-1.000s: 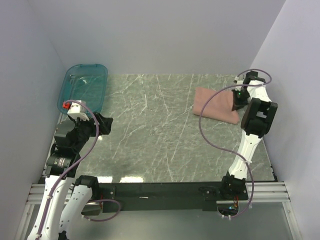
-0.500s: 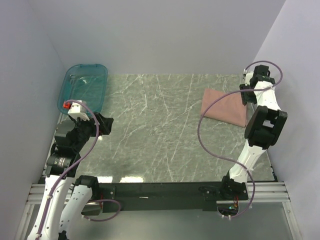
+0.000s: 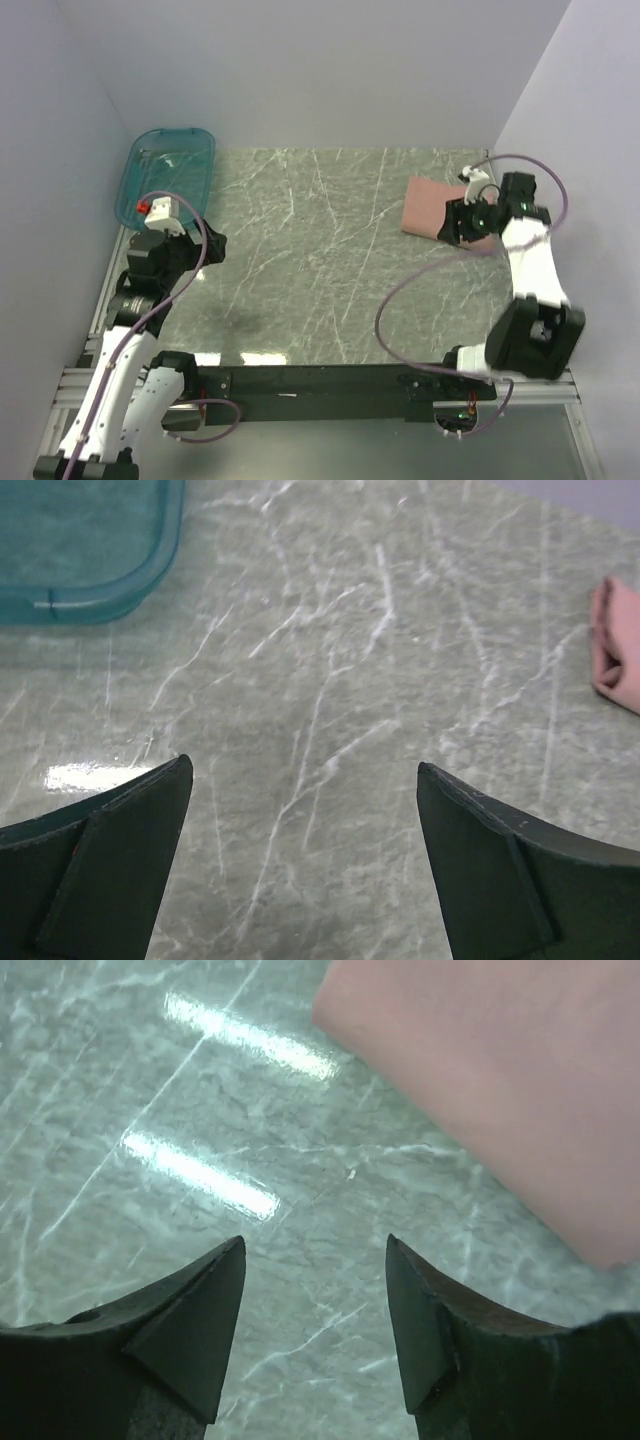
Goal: Fold and stack the t-shirts
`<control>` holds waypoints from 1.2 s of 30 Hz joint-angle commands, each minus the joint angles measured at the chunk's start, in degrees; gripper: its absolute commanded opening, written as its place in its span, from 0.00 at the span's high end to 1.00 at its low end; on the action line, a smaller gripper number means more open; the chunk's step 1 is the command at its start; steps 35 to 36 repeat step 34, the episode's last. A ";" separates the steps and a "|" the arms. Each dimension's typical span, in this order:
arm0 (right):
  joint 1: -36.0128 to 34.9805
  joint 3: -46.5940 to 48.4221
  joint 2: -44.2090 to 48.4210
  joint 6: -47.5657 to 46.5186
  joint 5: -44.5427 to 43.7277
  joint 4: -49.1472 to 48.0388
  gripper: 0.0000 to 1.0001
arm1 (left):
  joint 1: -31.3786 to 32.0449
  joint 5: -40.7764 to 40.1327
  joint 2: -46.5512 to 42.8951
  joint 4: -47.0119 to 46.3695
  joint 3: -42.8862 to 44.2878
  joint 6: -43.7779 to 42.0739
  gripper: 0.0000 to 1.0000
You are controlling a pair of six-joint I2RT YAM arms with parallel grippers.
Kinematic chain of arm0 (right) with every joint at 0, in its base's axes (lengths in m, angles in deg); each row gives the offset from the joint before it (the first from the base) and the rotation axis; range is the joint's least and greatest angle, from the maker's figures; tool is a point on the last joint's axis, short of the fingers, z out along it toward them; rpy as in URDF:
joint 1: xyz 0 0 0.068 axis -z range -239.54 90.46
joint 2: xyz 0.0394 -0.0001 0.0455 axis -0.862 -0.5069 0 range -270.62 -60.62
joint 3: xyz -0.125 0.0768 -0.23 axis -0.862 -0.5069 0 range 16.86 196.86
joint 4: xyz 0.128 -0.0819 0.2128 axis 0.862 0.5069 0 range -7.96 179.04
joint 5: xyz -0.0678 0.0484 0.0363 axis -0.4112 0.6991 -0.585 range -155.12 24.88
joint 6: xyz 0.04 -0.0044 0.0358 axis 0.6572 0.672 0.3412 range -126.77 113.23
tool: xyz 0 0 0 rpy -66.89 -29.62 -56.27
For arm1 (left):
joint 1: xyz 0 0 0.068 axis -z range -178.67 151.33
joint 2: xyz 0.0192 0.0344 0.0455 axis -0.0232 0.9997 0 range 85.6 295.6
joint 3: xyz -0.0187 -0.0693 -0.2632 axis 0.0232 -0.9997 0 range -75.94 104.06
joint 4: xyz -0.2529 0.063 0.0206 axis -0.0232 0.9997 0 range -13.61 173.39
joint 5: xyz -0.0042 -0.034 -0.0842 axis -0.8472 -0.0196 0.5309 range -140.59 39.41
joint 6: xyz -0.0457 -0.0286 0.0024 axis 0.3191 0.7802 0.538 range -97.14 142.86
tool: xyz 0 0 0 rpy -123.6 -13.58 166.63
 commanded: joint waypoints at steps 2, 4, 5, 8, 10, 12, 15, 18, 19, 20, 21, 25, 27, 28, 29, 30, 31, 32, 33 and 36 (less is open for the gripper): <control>0.47 -11.12 19.42 4.55 -1.96 -15.50 0.31 | -3.43 -1.13 5.38 -5.07 0.13 2.62 0.01; 0.64 -15.71 27.69 8.23 -9.93 -23.32 0.22 | -8.68 0.98 7.40 -6.30 -0.04 3.16 0.01; 0.99 -19.99 30.26 9.82 -12.42 -25.87 0.10 | -10.55 2.82 8.02 -6.74 -0.21 3.51 0.01; 1.61 -25.83 37.31 17.02 -18.65 -31.60 0.00 | -13.55 -0.48 10.04 -5.78 1.01 2.55 0.01; 2.31 -26.54 39.42 22.29 -19.12 -31.00 0.00 | -13.55 -1.20 9.35 -5.16 1.45 1.76 0.01; 2.49 -26.80 40.04 26.34 -22.18 -30.73 0.00 | -13.47 -0.25 7.77 -5.78 0.58 1.31 0.00; 2.49 -29.08 41.54 35.04 -29.57 -34.14 0.00 | -12.77 0.47 5.13 -5.34 0.22 0.17 0.01; 2.49 -28.91 42.15 36.99 -33.61 -34.51 0.00 | -11.45 0.28 4.42 -5.08 0.05 -0.27 0.01; 2.49 -28.74 42.33 37.08 -33.80 -34.51 0.00 | -11.18 0.46 4.33 -5.16 0.05 -0.44 0.01; 2.49 -28.65 42.42 37.17 -34.93 -34.51 0.00 | -10.92 0.64 4.33 -5.16 0.05 -0.53 0.01; 2.49 -28.82 42.68 37.26 -36.16 -34.94 0.00 | -10.66 0.55 4.25 -5.16 0.13 -0.53 0.01; 2.49 -30.23 43.65 38.05 -38.10 -36.09 0.00 | -10.48 0.20 3.81 -5.16 -0.13 -0.62 0.01; 2.49 -30.41 43.74 38.23 -38.89 -36.27 0.00 | -10.22 0.29 3.72 -5.16 -0.04 -0.71 0.01; 2.49 -30.32 43.65 38.05 -39.59 -36.35 0.00 | -10.21 0.29 3.72 -5.25 -0.13 -0.79 0.01; 2.49 -30.41 43.74 37.88 -40.04 -36.36 0.00 | -10.13 0.37 3.72 -5.25 -0.04 -0.80 0.01; 2.49 -30.41 43.74 37.96 -40.48 -36.62 0.00 | -10.21 0.55 3.80 -5.25 -0.13 -0.88 0.01; 2.49 -30.58 43.82 37.70 -40.48 -36.71 0.00 | -10.13 0.38 3.81 -5.25 -0.04 -0.88 0.01; 2.49 -30.67 43.91 37.44 -39.87 -36.97 0.00 | -10.13 0.38 3.81 -5.25 -0.04 -0.97 0.01; 2.49 -30.76 43.91 36.30 -39.60 -37.49 0.00 | -10.13 0.38 3.72 -5.34 -0.04 -0.88 0.01; 2.49 -31.02 44.09 35.25 -38.73 -37.85 0.00 | -10.13 0.29 3.72 -5.34 -0.13 -0.88 0.01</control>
